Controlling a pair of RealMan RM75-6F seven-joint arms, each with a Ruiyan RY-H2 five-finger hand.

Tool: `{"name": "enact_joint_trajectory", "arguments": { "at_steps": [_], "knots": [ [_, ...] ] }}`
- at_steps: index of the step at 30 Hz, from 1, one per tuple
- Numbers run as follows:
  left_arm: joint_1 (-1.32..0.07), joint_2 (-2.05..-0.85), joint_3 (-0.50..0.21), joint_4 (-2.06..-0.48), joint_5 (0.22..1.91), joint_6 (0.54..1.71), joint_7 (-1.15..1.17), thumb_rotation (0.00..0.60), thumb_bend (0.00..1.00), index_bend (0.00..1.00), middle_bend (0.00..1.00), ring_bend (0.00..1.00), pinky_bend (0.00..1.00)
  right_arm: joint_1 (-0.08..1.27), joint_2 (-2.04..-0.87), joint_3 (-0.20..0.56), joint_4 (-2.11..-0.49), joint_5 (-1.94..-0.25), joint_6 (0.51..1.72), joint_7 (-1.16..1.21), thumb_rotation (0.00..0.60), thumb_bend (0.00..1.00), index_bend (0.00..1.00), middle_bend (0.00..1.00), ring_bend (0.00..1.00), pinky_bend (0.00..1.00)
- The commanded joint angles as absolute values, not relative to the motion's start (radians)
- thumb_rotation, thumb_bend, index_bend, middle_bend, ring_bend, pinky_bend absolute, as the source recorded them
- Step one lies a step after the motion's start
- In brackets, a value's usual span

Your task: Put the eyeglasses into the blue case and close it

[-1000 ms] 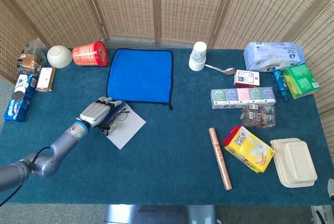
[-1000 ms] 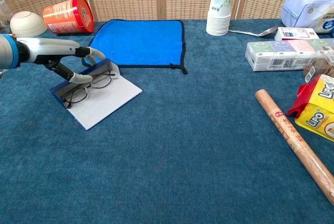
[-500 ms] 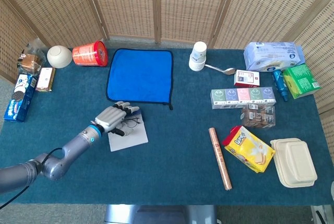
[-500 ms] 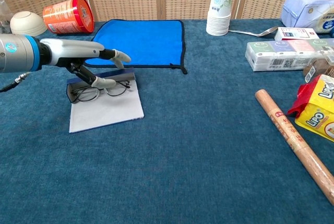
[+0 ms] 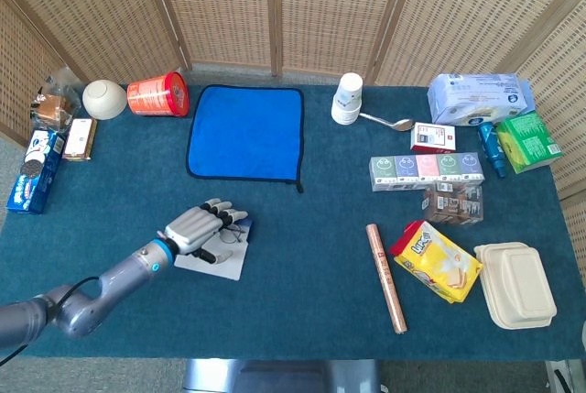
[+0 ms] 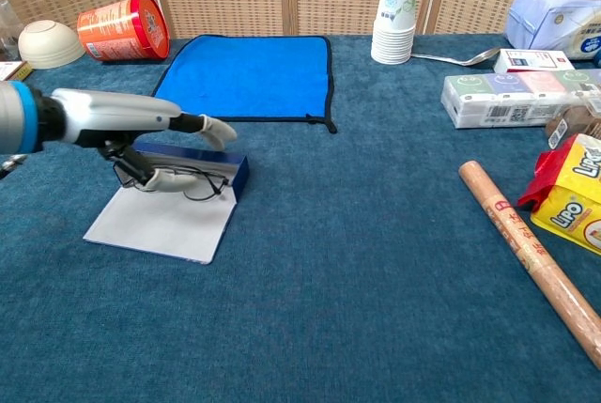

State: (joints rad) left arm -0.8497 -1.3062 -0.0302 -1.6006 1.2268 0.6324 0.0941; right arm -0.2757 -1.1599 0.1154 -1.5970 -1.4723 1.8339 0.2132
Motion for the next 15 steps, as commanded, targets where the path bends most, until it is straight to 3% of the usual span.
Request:
{"name": "enact_joint_trajectory", "arguments": {
  "at_steps": [1, 15],
  "knots": [
    [-0.819, -1.261, 0.002, -1.648, 1.229, 0.663, 0.115, 0.297, 0.35, 0.03, 0.14, 0.0, 0.0, -0.273, -1.162, 0.116, -1.595, -1.474, 1.83, 0.215, 0.6, 0.36, 0.0, 0.02, 0.0, 0.09],
    [-0.769, -1.24, 0.021, -1.625, 1.15, 0.694, 0.117, 0.294, 0.35, 0.02, 0.13, 0.0, 0.0, -0.261, -1.17, 0.115, -1.586, -1.481, 1.814, 0.223, 0.6, 0.36, 0.0, 0.02, 0.0, 0.09]
  ]
}}
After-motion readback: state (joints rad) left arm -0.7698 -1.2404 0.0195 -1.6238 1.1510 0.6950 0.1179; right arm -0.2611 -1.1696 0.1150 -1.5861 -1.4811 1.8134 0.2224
